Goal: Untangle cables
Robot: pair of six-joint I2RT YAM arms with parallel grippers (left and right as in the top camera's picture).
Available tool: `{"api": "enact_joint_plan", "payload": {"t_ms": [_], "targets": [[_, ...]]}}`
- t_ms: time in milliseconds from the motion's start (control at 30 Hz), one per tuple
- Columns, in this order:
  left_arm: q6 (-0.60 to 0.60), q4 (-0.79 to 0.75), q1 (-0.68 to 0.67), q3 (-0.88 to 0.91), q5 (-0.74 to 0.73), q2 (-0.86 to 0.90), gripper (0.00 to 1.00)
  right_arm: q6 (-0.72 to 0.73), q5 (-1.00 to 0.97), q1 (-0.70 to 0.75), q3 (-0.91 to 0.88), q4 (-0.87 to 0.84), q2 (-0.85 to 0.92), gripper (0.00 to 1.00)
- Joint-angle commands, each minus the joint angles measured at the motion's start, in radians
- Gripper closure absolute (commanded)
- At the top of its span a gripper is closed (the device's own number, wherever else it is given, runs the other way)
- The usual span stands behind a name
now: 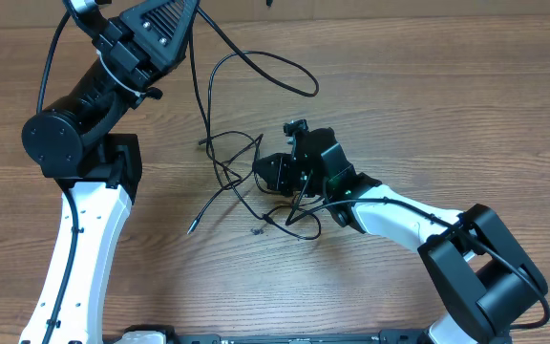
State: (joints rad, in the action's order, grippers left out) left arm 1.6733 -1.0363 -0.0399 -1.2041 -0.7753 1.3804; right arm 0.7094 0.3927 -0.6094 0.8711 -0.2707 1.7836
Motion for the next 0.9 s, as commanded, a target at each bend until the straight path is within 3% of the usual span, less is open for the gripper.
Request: {"api": "enact_joint_plan", "payload": {"t_ms": [0, 300, 467, 600, 767, 800, 867], "targets": [[-0.002, -0.008, -0.005, -0.010, -0.011, -0.008, 0.96, -0.003, 0.020, 0.055, 0.006, 0.033, 0.006, 0.96], [-0.090, 0.042, -0.005, -0.010, -0.032, -0.008, 0.96, -0.032, 0.194, 0.242, 0.006, 0.131, -0.047, 0.96], [-0.198, 0.212, -0.005, -0.010, -0.055, -0.008, 0.96, -0.090, 0.189, 0.327, 0.006, 0.217, -0.137, 0.96], [-0.358, 0.462, -0.002, -0.010, -0.053, -0.008, 0.96, -0.136, 0.185, 0.417, 0.006, 0.281, -0.239, 0.96], [-0.378, 0.560, 0.003, -0.010, -0.013, -0.008, 0.96, -0.143, 0.186, 0.465, 0.006, 0.331, -0.311, 0.96], [-0.363, 0.541, -0.002, -0.010, -0.001, -0.008, 0.96, -0.142, 0.186, 0.463, 0.006, 0.339, -0.311, 0.92], [-0.342, 0.499, -0.008, -0.010, 0.003, -0.008, 0.96, -0.142, 0.186, 0.455, 0.006, 0.362, -0.311, 0.63]]}}
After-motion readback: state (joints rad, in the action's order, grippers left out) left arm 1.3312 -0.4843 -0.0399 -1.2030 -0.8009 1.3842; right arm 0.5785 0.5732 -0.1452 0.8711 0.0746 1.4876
